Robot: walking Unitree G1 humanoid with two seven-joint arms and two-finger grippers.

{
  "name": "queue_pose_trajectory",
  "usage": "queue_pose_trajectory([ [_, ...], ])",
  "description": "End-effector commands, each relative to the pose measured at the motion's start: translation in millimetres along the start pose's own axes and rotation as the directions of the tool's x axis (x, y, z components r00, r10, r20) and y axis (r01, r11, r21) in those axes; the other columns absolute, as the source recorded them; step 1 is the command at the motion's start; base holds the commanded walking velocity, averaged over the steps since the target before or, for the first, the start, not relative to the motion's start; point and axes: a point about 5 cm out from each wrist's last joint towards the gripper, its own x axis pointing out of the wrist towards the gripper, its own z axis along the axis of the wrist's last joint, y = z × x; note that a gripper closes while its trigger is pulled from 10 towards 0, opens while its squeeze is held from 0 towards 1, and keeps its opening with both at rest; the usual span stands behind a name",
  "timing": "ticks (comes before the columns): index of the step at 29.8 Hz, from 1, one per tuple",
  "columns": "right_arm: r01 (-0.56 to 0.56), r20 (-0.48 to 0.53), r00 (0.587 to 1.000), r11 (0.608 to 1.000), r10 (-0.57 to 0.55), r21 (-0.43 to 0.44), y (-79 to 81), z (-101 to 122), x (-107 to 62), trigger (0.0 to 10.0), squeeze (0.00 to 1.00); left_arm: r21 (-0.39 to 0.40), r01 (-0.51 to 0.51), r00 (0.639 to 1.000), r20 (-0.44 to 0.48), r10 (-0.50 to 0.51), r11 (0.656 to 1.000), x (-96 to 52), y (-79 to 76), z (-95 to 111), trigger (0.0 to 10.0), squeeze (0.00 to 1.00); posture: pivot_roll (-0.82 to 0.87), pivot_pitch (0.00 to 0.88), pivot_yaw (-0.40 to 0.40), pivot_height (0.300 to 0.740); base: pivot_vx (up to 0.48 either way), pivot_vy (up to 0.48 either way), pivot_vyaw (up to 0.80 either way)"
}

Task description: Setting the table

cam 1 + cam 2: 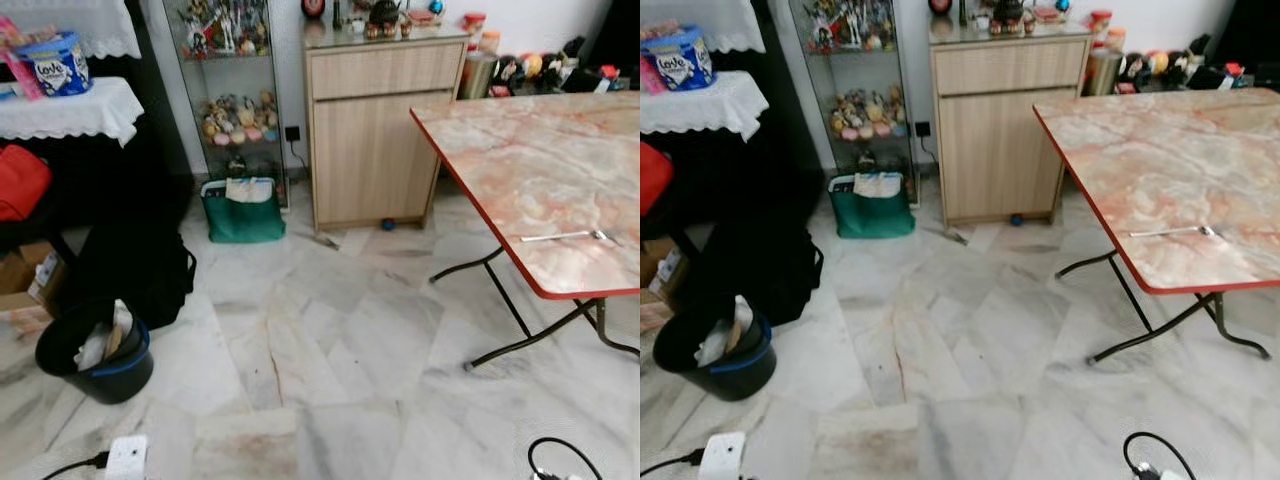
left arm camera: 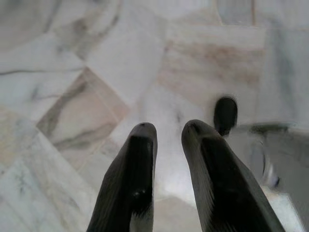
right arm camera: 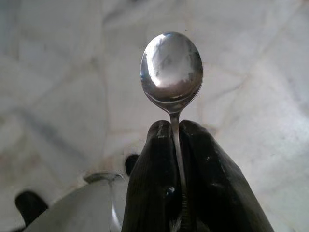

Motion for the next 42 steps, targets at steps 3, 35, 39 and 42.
queue_pose_trajectory([
  [3, -0.002, 0.027, 1.0, 1.0, 0.001, 0.008, -0.5, 10, 2.0, 10.0, 0.0, 0.02, 0.02, 0.999, -0.043, -0.019, 1.0, -0.5, -4.9, -10, 10.0, 0.0, 0.04, 0.034, 0.054, 0.74, 0.0, -0.257, 0.0],
  [35, 0.04, -0.022, 0.999, 0.999, -0.04, -0.007, -44.0, -2, -8.8, 10.0, 0.0, 0.05, 0.035, 0.999, -0.032, -0.033, 0.998, 0.9, -9.5, -4, 10.0, 0.0, 0.06, 0.079, 0.057, 0.74, 0.0, -0.256, 0.17],
  [39, 0.04, -0.012, 0.999, 0.999, -0.04, -0.035, -48.7, -1, -10.2, 10.0, 0.0, 0.049, 0.035, 0.999, -0.031, -0.034, 0.998, 0.9, -10.3, -4, 10.0, 0.0, 0.05, 0.072, 0.056, 0.74, 0.0, -0.245, 0.0],
  [42, 0.039, -0.014, 0.999, 0.998, -0.04, -0.057, -53.8, -1, -11.8, 10.0, 0.0, 0.047, 0.037, 0.999, -0.029, -0.036, 0.998, 1.0, -11.1, -4, 10.0, 0.0, 0.05, 0.065, 0.053, 0.74, 0.0, -0.247, 0.73],
])
